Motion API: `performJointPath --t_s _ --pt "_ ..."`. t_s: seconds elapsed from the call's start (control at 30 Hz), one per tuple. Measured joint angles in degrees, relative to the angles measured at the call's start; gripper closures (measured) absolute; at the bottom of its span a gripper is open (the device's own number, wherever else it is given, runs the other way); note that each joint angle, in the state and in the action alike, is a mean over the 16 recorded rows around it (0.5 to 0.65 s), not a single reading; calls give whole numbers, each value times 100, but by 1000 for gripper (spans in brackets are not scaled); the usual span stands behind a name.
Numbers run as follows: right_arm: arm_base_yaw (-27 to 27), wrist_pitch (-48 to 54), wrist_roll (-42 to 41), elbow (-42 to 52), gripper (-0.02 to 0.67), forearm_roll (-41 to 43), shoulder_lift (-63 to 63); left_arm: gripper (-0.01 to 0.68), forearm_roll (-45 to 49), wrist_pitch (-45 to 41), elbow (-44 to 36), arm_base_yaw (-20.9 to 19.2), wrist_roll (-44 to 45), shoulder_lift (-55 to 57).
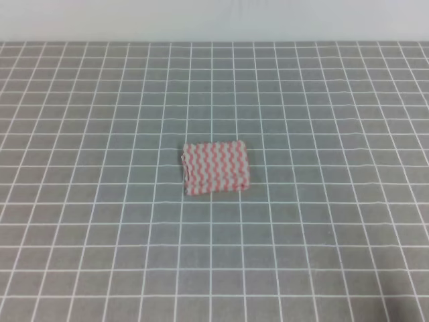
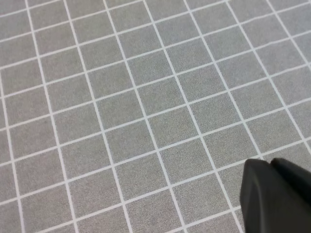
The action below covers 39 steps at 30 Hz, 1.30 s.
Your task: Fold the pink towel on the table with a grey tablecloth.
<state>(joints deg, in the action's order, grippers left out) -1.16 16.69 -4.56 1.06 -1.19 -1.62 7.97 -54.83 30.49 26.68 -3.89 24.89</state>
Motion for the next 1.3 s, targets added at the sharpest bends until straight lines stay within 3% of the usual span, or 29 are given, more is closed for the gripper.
performJointPath --t_s 0.57,0.7,0.83,1.1,1.3 --pt "-2 -14 -3 25 666 7 -16 672 15 72 -6 -3 6 -66" --pt "-2 -13 -3 25 666 7 -14 672 44 548 -130 -57 11 -267" --pt "-2 -14 -3 17 666 5 -14 672 82 1603 -516 -233 16 -634" --pt "-1 -21 1 8 666 2 -7 672 -181 4125 -1888 -1206 -16 -1683" --pt "1 -29 2 0 666 0 12 672 -618 4734 -2760 -2198 90 -2307"
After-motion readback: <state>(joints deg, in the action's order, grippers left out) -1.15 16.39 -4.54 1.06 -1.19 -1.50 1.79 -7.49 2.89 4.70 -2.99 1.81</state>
